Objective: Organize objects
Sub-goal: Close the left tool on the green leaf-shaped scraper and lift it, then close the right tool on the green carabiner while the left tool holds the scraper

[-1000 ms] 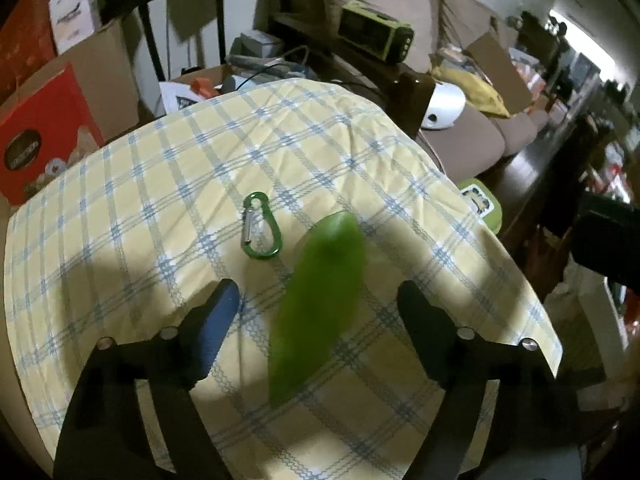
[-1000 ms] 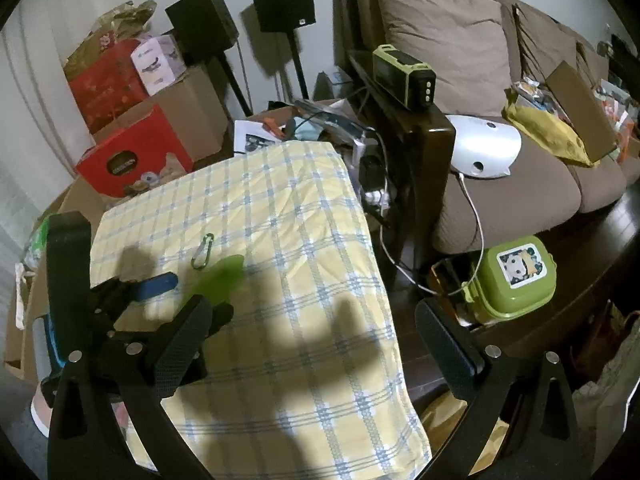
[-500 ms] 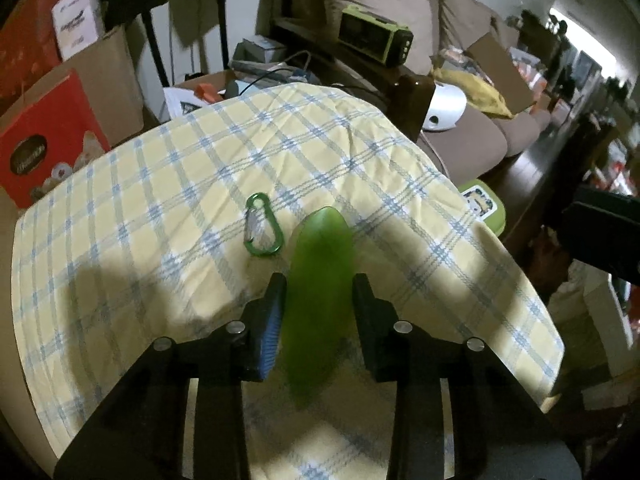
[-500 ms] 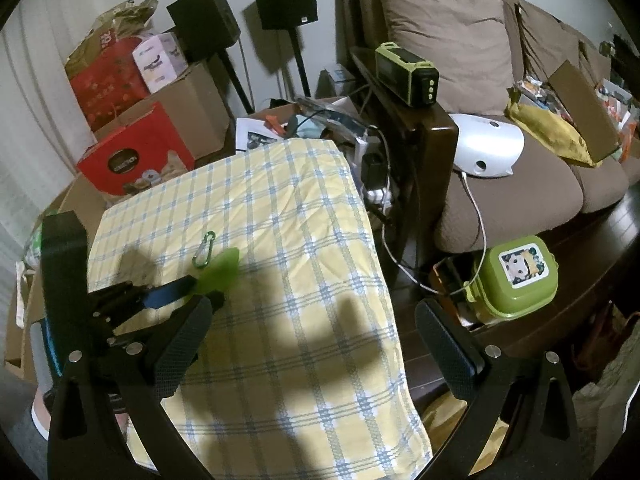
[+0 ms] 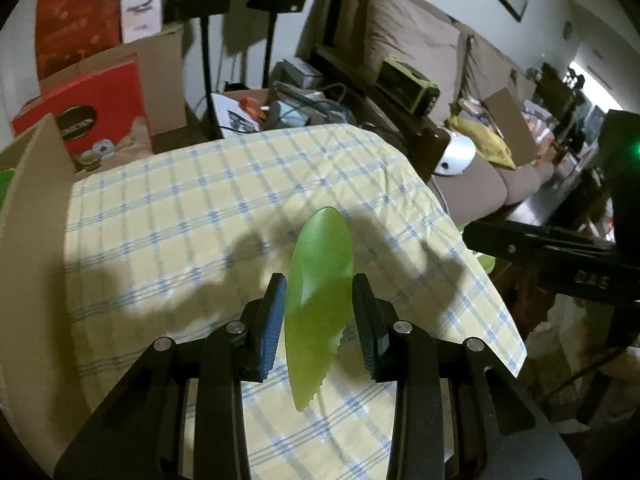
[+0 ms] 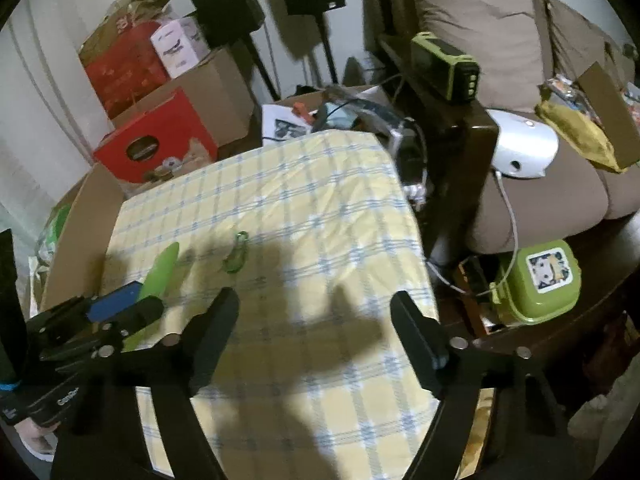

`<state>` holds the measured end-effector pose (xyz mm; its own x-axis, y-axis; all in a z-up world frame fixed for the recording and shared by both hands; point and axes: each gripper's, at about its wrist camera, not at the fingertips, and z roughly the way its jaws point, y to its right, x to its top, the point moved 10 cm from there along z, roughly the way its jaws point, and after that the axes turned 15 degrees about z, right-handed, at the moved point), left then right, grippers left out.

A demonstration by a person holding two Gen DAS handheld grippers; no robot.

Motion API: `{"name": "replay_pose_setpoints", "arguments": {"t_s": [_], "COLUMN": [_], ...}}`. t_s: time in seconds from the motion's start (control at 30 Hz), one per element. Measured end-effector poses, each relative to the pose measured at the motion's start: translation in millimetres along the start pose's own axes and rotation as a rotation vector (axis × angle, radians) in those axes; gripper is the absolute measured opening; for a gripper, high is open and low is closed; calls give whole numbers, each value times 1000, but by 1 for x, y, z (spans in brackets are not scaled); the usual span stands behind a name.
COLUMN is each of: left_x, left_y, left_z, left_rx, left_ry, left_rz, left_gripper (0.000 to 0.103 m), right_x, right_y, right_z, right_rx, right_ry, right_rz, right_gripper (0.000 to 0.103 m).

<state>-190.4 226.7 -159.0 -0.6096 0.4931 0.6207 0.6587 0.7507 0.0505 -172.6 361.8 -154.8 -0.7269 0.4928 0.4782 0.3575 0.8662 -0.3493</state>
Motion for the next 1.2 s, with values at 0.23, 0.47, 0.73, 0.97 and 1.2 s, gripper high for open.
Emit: {"name": "replay_pose_setpoints", "arguments": {"t_s": [0.23,0.47,0.73,0.97,1.2], "left_x": [-5,-6,-9,-10,-11], "left_y": [-20,-31,-39,-39,-43], "left_z": [-13,-30,-34,-32,-33], "left_rx": [21,32,55,54,55], "left_ry": [1,26,26,22,21], "left_rz": [-65,-106,-113,-115,-126], "left_gripper": [31,31,31,31,31], "right_x": [4,5,2,0,-5], "right_y": [-35,-66,-77,-79,-79], "right_z": [18,53,87,103,114], "right_rx": [24,31,3,-19,-61], "right_ry": [-28,-71,-117,-131,-108], "right_rz": [-43,-69,-65,-54,-72], "right_gripper": [61,46,35,34,32]}}
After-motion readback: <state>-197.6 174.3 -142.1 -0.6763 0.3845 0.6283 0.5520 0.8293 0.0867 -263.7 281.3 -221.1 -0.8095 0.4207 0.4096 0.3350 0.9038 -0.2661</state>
